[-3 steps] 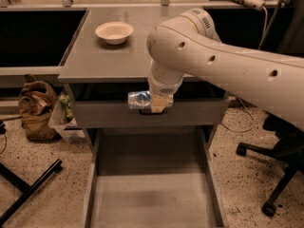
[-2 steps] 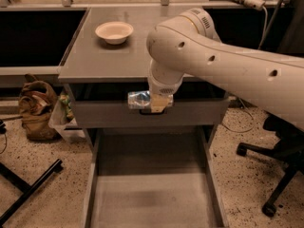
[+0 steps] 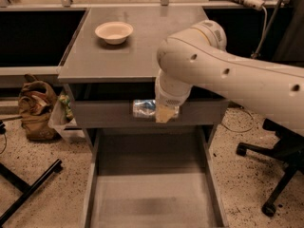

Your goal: Place redbull can into middle drawer

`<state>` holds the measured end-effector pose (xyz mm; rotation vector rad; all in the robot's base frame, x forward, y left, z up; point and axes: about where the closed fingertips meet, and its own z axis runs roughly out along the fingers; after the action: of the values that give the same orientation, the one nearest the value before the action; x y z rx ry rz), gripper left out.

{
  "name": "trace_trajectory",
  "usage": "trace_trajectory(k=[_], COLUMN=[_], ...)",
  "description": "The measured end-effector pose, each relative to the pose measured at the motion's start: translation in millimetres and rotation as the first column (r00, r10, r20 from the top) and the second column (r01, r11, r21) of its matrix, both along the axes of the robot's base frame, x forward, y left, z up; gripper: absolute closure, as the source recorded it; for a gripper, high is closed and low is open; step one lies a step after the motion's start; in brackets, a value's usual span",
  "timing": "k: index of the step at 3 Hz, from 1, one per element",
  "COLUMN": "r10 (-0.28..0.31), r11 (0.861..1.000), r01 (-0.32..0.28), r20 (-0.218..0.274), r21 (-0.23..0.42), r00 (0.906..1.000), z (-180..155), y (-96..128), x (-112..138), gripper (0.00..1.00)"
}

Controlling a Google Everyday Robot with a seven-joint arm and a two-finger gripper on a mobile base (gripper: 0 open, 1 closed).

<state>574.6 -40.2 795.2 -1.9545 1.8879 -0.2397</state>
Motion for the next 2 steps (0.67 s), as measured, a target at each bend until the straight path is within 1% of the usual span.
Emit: trace_trajectory(k=[1, 2], r10=[-0.011, 0.002], r11=[0.997, 0.991], r01=[0.013, 0.006], r20=[-0.033, -0.062], r21=[0.071, 0.137], r00=[0.9994, 0.9980], z=[-34, -68], y=[-3, 5], x=[-36, -60], gripper=[1.00, 1.00])
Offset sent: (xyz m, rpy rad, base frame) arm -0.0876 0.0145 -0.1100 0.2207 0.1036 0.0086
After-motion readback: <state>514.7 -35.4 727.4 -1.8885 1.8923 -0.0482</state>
